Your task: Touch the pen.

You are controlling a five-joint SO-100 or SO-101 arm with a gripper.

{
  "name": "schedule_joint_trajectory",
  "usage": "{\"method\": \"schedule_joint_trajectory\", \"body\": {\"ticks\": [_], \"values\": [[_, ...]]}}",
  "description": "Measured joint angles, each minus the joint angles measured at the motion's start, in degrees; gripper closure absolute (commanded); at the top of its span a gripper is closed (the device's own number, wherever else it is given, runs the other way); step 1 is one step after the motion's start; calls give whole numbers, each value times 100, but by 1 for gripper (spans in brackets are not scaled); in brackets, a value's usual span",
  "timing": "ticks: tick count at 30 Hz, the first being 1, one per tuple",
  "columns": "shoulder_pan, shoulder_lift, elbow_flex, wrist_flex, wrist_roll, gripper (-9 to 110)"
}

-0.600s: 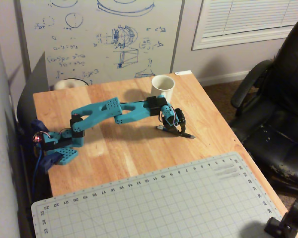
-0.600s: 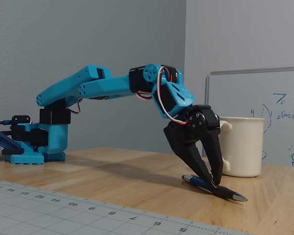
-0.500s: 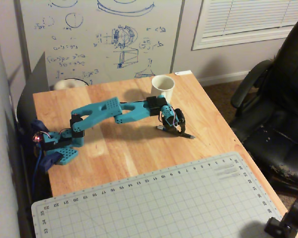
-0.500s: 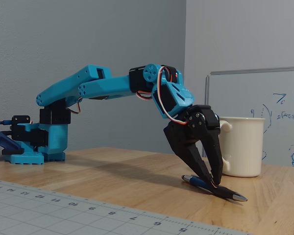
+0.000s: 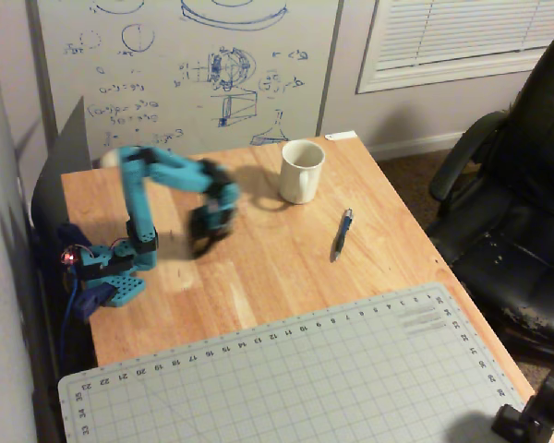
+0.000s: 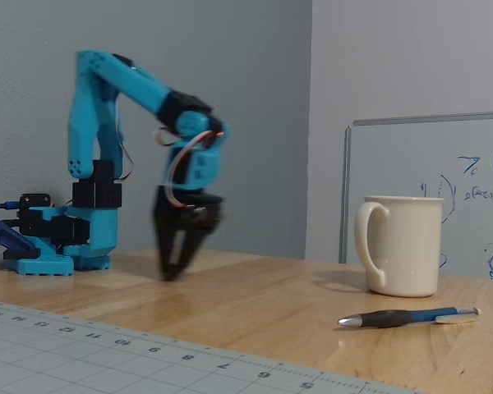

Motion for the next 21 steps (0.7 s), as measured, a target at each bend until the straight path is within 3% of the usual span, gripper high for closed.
{"method": "schedule_joint_trajectory", "body": {"ticks": [2,10,21], "values": [[26,1521,1424,26,-26,101],[-44,7743,3252,35,-26,101],[-44,8473,3480,53,26,101]]}}
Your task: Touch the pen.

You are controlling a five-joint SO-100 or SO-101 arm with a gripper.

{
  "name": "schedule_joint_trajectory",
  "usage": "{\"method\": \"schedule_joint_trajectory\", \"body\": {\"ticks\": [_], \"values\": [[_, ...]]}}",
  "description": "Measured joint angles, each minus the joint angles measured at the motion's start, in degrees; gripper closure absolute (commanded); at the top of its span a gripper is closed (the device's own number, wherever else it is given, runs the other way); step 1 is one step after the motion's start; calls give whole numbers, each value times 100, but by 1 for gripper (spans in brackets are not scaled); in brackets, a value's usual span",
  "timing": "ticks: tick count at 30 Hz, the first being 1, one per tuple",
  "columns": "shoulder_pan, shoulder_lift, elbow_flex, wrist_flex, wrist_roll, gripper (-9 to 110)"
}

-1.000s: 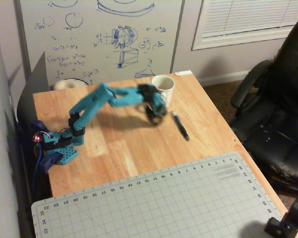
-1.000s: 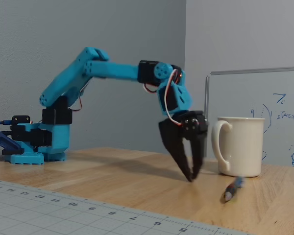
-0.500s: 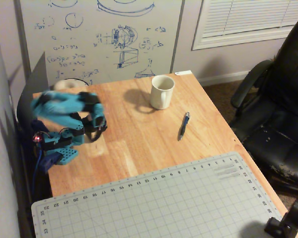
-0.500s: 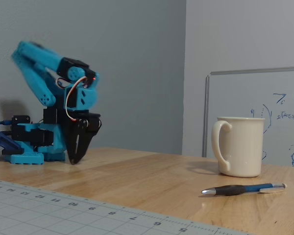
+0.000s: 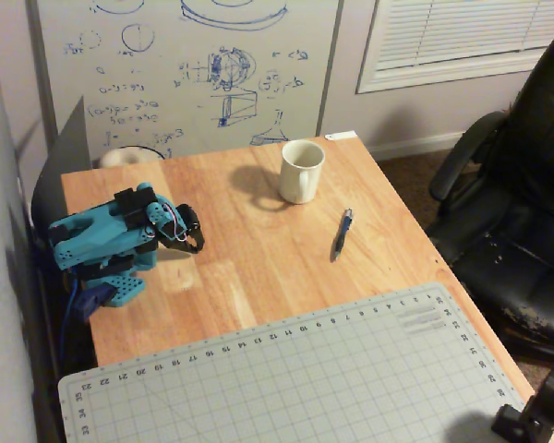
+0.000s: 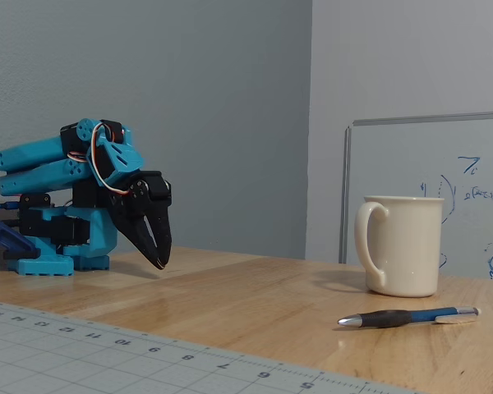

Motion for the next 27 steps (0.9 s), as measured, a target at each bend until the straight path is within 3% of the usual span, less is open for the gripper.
{"method": "schedule_joint_trajectory", "body": {"ticks": [27], "values": [[0,-246,-598,-308,0,101]]}}
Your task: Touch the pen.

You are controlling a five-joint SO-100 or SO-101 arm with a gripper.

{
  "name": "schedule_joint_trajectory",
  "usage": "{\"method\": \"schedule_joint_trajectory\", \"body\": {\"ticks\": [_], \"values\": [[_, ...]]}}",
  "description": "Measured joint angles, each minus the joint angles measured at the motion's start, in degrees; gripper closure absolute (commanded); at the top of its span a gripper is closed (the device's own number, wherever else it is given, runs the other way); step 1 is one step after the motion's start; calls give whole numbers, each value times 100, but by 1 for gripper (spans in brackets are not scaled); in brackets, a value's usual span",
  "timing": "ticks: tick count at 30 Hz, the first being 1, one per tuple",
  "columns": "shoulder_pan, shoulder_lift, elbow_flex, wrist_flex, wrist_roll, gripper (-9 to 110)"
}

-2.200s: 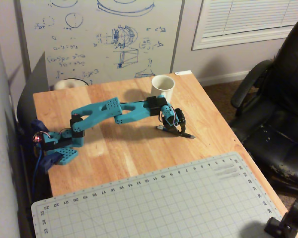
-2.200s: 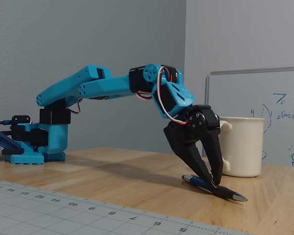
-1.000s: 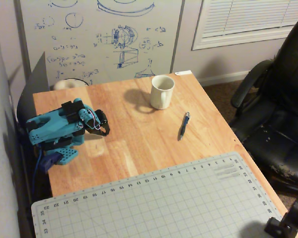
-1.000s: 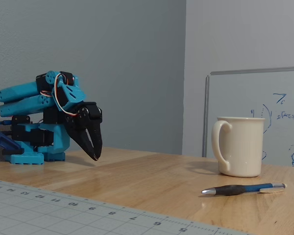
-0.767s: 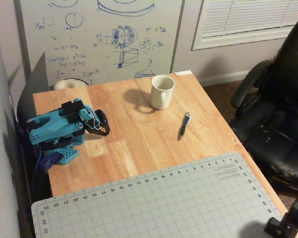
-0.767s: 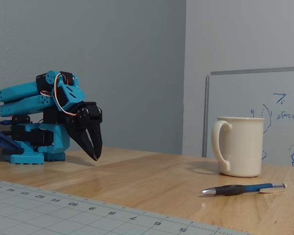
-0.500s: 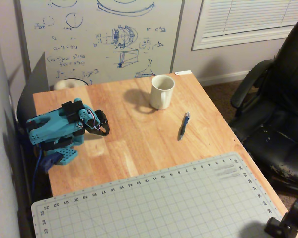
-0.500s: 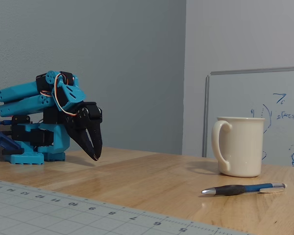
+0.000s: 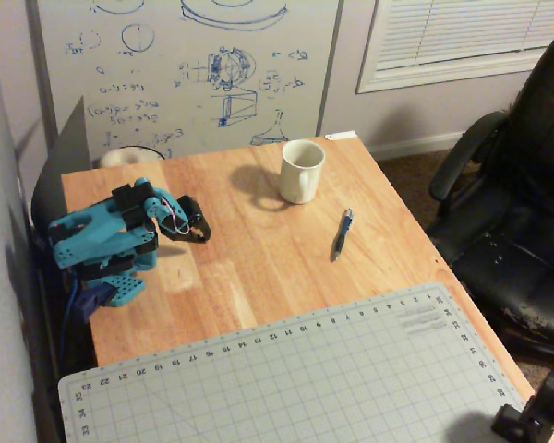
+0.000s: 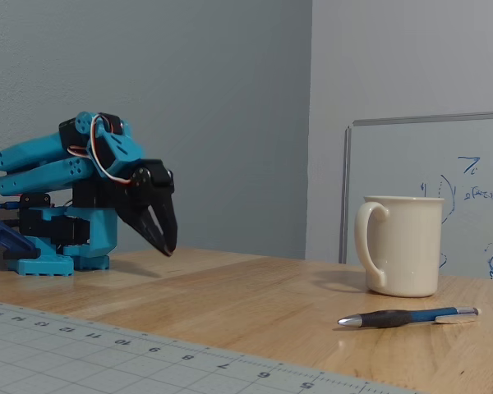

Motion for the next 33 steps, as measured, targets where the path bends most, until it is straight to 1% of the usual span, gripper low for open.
{"method": "schedule_joint_trajectory", "body": {"ticks": [5,10,15,22,27,33], "values": [[0,-1222,-773,-615,0,101],[0,-3480,-2215,-1134,0,101],[0,-5722,-4052,-1239,0,101],[0,-8376,-6645,-1239,0,101],[404,-10116,-8350,-1257,0,101],[765,-11777,-9967,-1257,0,101]]}}
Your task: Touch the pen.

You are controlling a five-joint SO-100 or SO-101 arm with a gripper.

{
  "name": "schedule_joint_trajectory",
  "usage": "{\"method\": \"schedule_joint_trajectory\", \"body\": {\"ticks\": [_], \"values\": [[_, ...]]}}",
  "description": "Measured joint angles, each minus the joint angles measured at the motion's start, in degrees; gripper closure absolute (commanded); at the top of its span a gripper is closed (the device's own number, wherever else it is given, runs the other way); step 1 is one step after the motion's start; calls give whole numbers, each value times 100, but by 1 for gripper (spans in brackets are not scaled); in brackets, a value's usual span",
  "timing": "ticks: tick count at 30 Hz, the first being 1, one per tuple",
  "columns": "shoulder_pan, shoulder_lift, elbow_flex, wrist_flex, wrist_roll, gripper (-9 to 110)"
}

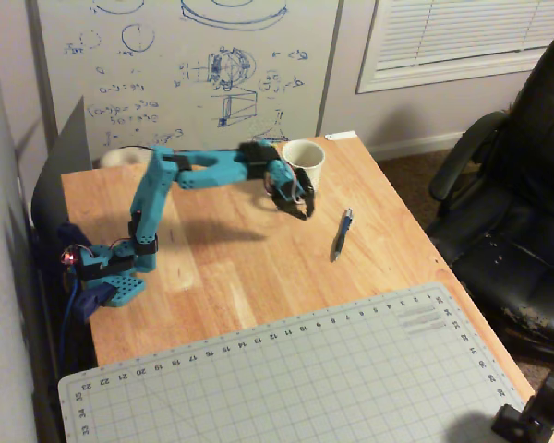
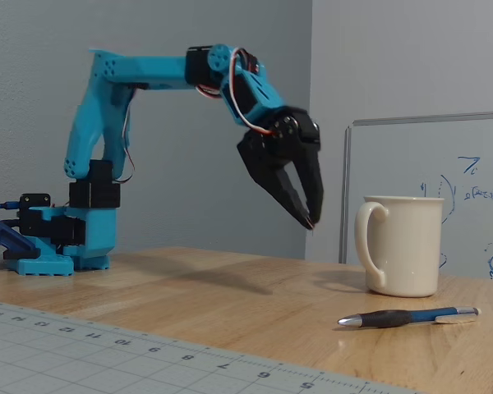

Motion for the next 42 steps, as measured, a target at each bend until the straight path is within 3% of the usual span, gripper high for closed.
{"method": "schedule_joint_trajectory", "body": {"ticks": [19,42], "values": [[35,-3173,-3823,0,0,101],[299,-4755,-5396,-35,0,101]]}}
